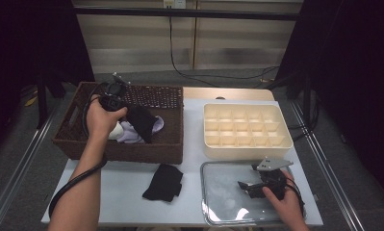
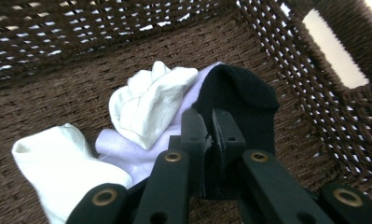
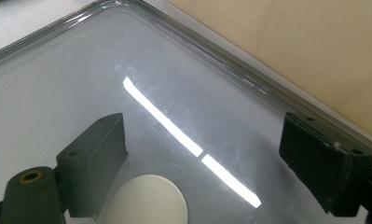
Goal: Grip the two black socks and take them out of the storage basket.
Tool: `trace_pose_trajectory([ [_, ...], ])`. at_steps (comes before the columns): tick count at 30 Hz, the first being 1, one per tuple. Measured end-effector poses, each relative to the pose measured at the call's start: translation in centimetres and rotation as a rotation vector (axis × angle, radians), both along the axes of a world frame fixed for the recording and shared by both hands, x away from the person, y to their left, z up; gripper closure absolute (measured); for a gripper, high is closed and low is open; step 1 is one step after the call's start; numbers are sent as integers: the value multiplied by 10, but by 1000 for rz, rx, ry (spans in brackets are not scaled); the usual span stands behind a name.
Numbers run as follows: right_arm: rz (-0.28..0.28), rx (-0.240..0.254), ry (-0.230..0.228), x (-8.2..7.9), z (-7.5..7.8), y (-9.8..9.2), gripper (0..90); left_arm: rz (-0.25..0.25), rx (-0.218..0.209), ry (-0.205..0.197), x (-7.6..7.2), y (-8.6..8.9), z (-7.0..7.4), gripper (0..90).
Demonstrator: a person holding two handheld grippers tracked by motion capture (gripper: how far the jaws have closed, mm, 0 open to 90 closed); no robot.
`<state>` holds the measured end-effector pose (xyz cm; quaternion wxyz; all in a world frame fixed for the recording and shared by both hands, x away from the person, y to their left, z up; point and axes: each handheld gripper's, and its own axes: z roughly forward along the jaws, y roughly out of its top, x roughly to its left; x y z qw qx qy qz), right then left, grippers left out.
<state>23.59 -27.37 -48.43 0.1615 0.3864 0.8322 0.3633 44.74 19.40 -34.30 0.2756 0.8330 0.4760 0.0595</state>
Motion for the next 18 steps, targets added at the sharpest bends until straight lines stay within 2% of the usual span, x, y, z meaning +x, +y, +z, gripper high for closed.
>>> trace_pose_trajectory([
  [3, 0, 0, -1, 0, 0, 0, 141, -12, 6, -8, -2, 2, 8, 848],
  [7, 0, 0, 0, 0, 0, 0, 141, -24, -14, -15, -5, 2, 23, 849],
  [12, -3, 2, 0, 0, 0, 0, 140, -32, -14, -28, -7, 1, 36, 848],
  [15, -3, 2, 0, 0, 0, 0, 141, -54, -16, -22, -10, -1, 47, 848],
  [18, -3, 2, 0, 0, 0, 0, 140, -53, -21, -19, -11, -2, 52, 849],
])
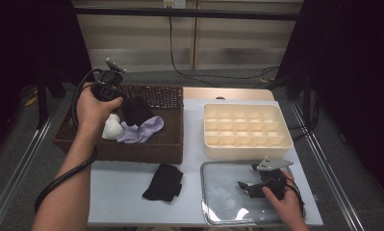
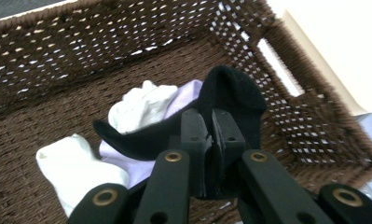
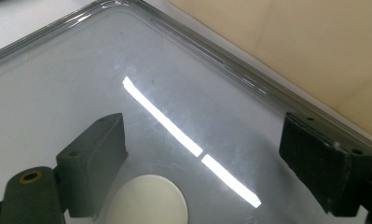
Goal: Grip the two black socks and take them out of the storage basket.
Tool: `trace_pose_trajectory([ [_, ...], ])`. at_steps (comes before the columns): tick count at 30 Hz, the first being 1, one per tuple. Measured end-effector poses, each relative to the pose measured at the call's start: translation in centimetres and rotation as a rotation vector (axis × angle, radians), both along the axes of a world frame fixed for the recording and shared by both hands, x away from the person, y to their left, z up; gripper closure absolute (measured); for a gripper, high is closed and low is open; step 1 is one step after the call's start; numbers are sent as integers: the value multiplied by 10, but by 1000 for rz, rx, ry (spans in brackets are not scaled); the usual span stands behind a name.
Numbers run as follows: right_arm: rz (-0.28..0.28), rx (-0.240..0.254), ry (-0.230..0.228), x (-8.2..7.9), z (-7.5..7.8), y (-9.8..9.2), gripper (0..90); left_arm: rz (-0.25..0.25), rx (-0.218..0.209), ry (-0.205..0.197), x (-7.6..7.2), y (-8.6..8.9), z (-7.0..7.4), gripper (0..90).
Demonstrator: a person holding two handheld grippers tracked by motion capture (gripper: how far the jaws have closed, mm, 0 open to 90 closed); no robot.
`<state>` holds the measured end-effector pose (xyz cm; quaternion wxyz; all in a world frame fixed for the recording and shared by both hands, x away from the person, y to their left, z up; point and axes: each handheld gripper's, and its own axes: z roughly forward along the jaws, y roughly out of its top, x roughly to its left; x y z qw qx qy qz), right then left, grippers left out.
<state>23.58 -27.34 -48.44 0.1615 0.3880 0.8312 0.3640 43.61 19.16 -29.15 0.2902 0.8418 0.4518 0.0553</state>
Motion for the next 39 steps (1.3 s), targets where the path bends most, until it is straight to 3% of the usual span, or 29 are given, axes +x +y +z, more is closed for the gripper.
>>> trace_pose_trajectory([
  [14, 0, 0, 0, 0, 0, 0, 140, -72, -22, -12, -18, -9, 32, 849],
  [22, 0, 0, 0, 0, 0, 0, 140, -92, -31, -14, -29, -11, 40, 849],
  [32, 2, -3, 0, 0, 0, 0, 141, -134, -43, 2, -43, -14, 39, 849],
  [39, 3, -2, 1, 0, 0, 0, 140, -171, -36, -16, -54, -20, 46, 848],
])
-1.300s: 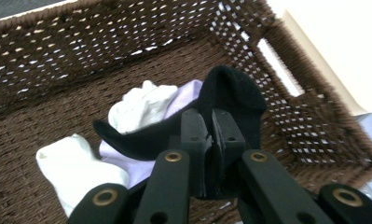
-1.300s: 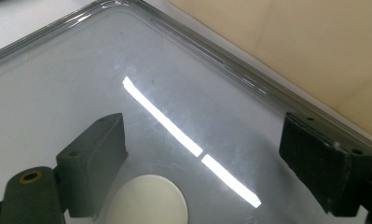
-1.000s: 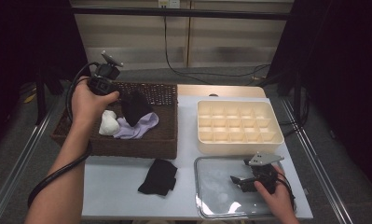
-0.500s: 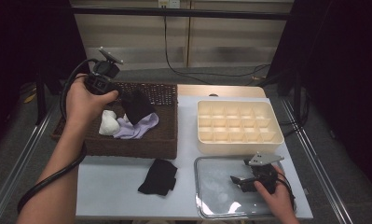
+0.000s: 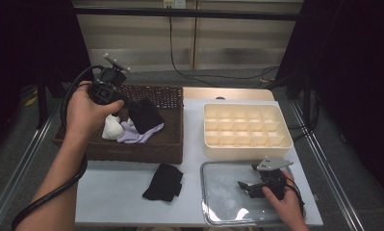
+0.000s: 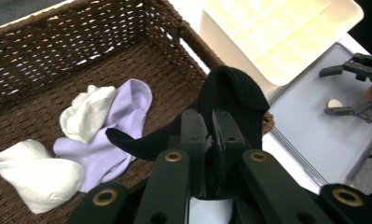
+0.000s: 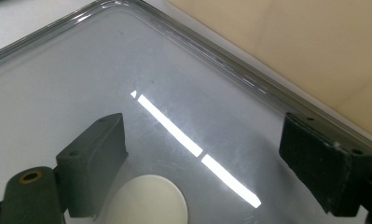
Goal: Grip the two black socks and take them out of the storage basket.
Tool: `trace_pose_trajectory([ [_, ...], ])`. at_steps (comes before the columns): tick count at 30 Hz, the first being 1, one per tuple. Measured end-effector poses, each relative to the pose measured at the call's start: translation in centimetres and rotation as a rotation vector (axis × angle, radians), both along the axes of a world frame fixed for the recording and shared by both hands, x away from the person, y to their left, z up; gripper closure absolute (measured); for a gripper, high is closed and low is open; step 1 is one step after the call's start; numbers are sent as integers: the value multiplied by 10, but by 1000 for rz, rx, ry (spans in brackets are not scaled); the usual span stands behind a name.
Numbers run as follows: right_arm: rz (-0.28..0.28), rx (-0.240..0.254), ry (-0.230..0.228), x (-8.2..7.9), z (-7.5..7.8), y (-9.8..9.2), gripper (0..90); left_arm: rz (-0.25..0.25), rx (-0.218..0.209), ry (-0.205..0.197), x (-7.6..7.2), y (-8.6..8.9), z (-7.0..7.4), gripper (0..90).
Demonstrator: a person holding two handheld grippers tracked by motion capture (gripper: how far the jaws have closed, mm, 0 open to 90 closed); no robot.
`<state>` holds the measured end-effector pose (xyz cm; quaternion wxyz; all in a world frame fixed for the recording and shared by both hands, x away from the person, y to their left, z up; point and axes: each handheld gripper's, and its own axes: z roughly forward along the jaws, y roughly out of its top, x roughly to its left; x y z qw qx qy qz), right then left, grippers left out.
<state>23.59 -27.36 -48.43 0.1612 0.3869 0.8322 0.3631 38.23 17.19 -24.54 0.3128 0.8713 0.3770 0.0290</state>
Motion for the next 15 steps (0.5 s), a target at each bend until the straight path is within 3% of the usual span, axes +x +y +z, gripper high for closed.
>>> trace_pose_trajectory([
  [15, 0, -1, -1, 0, 0, 0, 140, -68, -6, -12, -29, -12, 5, 848],
])
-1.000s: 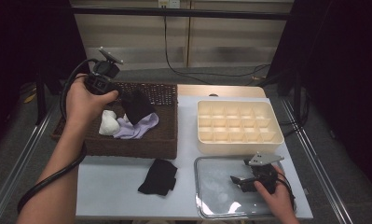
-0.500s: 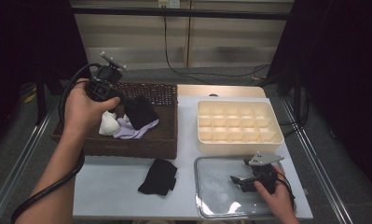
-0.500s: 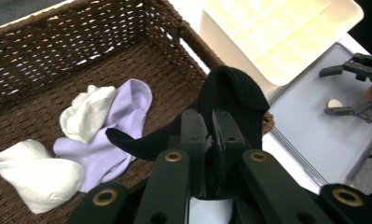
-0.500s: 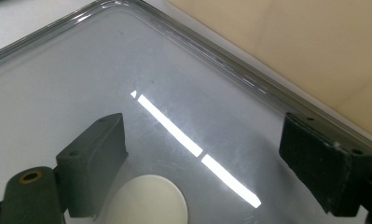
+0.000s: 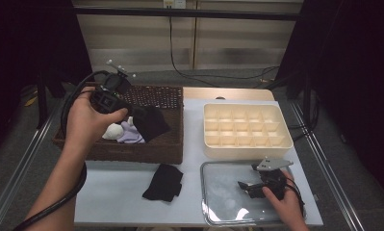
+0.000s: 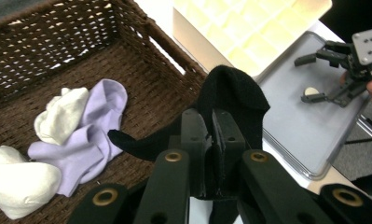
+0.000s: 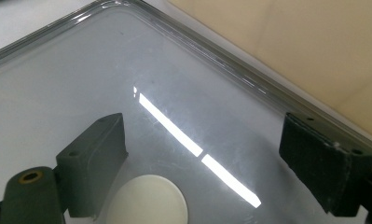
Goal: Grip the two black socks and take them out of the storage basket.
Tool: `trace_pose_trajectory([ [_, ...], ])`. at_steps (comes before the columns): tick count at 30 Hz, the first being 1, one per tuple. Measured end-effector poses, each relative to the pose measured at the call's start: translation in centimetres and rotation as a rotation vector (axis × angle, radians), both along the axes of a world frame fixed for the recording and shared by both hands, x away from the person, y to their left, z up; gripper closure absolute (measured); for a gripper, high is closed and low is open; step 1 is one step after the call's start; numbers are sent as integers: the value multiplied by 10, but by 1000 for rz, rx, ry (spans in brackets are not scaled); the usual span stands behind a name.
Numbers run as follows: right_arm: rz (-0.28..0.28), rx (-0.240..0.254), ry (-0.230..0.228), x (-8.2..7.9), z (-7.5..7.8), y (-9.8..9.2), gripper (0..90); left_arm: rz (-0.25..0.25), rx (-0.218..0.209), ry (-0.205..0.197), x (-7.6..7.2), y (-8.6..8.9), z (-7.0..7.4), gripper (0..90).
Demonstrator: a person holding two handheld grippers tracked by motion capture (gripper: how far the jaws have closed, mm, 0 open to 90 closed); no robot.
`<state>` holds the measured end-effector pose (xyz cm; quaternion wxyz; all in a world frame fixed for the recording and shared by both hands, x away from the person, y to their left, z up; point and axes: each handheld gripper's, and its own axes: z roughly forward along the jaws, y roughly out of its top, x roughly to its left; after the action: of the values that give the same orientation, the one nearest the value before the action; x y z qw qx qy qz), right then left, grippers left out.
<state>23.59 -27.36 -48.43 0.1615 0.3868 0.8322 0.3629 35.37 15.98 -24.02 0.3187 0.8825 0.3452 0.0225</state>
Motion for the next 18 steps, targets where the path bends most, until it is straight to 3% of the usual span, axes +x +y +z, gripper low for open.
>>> trace_pose_trajectory([
  [8, 0, 0, 1, 0, 0, 0, 140, -22, -16, -10, -15, -1, 5, 848],
  [18, 0, 0, 0, 0, 0, 0, 140, -77, -22, 2, -34, -11, -5, 847],
])
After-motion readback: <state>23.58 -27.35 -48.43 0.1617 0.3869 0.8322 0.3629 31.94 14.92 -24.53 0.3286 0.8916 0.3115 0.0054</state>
